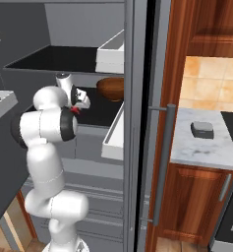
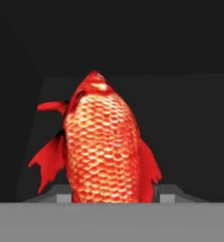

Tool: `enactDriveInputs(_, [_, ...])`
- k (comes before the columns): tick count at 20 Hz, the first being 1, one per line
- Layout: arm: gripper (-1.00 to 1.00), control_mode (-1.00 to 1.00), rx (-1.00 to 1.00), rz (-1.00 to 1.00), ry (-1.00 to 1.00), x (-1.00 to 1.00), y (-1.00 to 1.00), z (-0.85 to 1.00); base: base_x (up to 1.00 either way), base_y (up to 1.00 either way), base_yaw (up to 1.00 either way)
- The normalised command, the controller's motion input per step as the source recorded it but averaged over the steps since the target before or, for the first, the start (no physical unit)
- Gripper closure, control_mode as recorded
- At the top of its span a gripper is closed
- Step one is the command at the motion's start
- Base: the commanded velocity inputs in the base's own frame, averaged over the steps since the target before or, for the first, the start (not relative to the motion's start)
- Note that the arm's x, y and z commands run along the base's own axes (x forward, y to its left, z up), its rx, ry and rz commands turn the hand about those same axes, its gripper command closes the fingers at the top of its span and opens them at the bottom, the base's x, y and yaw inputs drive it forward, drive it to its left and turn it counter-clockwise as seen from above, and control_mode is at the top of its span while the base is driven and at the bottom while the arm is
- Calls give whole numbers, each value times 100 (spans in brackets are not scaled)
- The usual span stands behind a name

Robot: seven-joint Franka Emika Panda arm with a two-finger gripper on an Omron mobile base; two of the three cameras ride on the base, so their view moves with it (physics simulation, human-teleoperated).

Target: Take the fish from the fridge and place it on the digital scale on the counter by the fridge. Wait a few seconds for a reading, then move it to the plate on the dining counter.

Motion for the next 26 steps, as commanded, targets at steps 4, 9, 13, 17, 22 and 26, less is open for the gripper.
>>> enactDriveInputs(4, [100,-100,0,0,0,-25,-14,0,0,0,0])
enactDriveInputs(9, [100,-100,1,0,0,-59,-29,0,0,0,0])
enactDriveInputs(13, [100,-100,2,0,0,-83,-39,14,0,0,0])
enactDriveInputs(17, [100,-100,0,1,0,-90,-28,47,0,0,0])
enactDriveInputs(22, [100,-100,0,2,0,-100,-12,63,0,0,0])
enactDriveInputs(26, [100,-100,0,1,0,-100,-15,54,0,0,0])
